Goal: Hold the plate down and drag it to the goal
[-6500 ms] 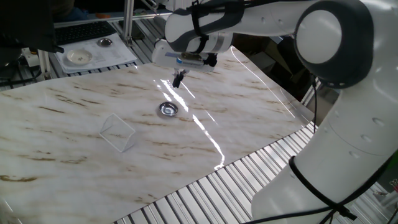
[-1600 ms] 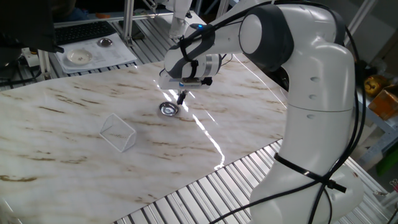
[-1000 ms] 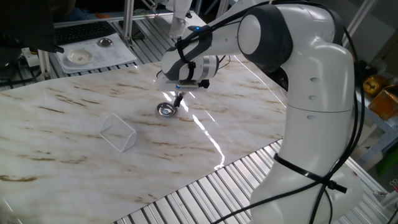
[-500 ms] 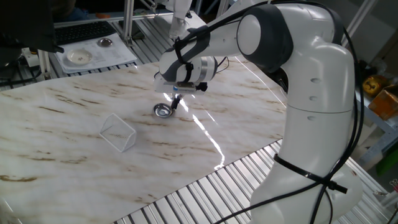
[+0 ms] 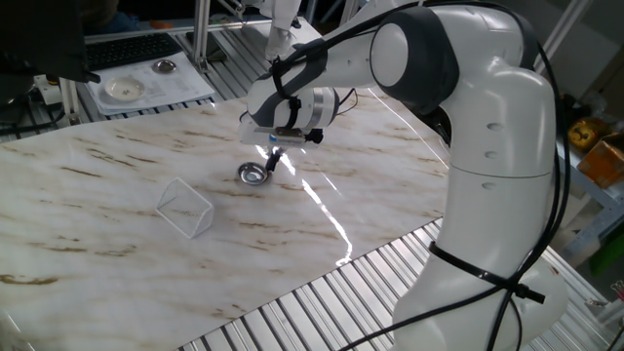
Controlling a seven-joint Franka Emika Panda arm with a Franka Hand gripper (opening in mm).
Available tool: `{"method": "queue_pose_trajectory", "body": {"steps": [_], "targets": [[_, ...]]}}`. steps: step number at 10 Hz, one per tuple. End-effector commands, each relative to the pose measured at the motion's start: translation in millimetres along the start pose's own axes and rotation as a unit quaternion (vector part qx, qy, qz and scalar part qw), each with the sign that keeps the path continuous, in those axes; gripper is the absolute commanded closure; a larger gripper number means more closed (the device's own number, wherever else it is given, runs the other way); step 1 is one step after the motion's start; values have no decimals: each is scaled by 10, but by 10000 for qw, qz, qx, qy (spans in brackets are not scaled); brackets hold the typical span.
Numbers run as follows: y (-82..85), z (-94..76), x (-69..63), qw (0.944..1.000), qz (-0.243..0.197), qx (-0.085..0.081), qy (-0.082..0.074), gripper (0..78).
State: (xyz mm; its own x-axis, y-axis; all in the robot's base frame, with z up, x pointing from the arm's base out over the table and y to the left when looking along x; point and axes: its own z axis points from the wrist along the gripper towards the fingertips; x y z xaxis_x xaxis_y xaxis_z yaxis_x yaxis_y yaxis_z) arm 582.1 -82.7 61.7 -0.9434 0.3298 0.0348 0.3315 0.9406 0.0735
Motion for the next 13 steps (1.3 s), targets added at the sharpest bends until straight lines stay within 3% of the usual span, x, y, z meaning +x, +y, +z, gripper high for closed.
{"method": "queue_pose_trajectory", "body": {"steps": [1, 8, 11, 13], "targets": [[185, 13, 54, 9999, 151, -11, -15, 776], [301, 7, 118, 9995, 304, -63, 5, 776], [337, -30, 147, 9994, 331, -33, 18, 776], [337, -30, 147, 9997, 213, 82, -28, 776]]}}
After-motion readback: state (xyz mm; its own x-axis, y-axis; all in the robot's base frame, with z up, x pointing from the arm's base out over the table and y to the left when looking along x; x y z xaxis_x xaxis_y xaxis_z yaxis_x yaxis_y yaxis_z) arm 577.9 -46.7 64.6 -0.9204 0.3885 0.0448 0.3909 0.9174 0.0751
